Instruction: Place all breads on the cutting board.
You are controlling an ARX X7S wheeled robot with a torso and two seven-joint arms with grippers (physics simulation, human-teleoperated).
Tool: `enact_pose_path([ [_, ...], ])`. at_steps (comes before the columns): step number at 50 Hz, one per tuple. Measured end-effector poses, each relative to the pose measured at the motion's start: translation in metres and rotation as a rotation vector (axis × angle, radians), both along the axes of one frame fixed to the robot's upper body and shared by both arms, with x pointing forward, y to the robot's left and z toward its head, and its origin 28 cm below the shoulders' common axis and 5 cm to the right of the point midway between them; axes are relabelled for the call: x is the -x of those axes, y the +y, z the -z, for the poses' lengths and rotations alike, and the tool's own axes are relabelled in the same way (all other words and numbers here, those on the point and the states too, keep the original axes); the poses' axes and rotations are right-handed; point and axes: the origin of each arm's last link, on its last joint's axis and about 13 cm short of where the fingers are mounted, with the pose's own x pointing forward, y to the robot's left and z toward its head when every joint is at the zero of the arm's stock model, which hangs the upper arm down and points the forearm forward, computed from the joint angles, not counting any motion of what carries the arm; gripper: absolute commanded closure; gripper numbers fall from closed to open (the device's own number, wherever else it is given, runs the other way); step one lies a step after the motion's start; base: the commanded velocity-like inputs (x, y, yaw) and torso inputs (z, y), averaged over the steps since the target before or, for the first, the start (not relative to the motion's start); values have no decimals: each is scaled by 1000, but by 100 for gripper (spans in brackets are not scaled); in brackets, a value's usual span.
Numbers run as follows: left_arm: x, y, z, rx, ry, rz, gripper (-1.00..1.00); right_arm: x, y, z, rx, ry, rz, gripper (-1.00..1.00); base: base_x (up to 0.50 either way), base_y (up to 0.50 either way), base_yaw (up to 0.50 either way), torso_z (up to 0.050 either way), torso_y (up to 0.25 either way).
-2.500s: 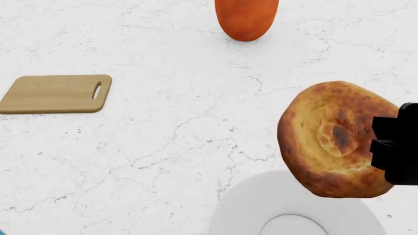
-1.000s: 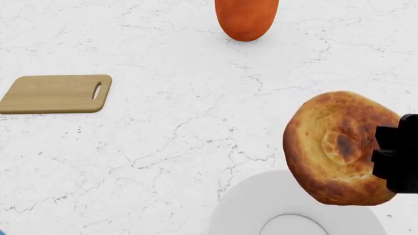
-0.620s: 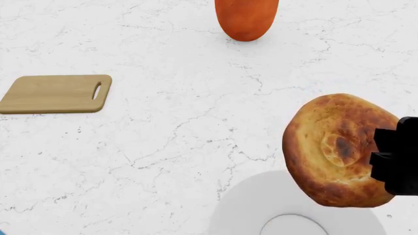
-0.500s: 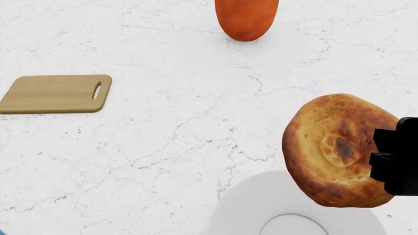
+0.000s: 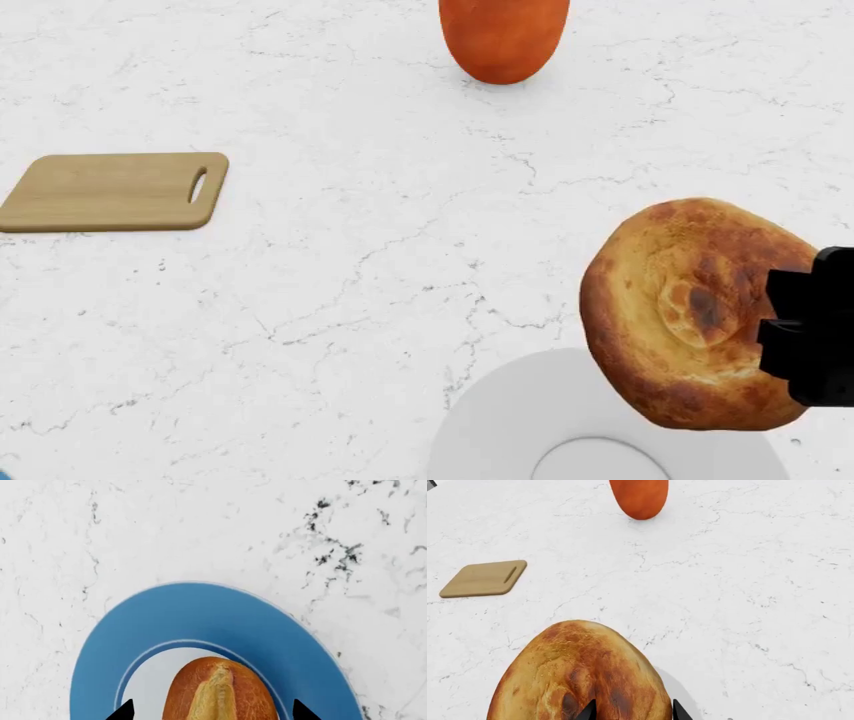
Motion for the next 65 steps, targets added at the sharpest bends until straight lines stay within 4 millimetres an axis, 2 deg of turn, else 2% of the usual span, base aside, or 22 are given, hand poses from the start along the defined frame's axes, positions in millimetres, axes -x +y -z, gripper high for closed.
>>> enact_pose_path([
  [29,-1,4,18,-40,31,-20,-100,-1,-1,6,3,17,12,100,0,0,0,0,0],
  [57,-1,5,21,-8,50,-61,-100,-5,1,12,7,34,7,100,3,-2,-4,0,0],
  [58,-1,5,21,-6,49,-60,100,-5,1,12,7,34,7,100,0,-3,-7,0,0],
  [65,-3,6,22,-20,27,-51,100,-5,1,11,8,34,8,100,5,-2,-6,0,0],
])
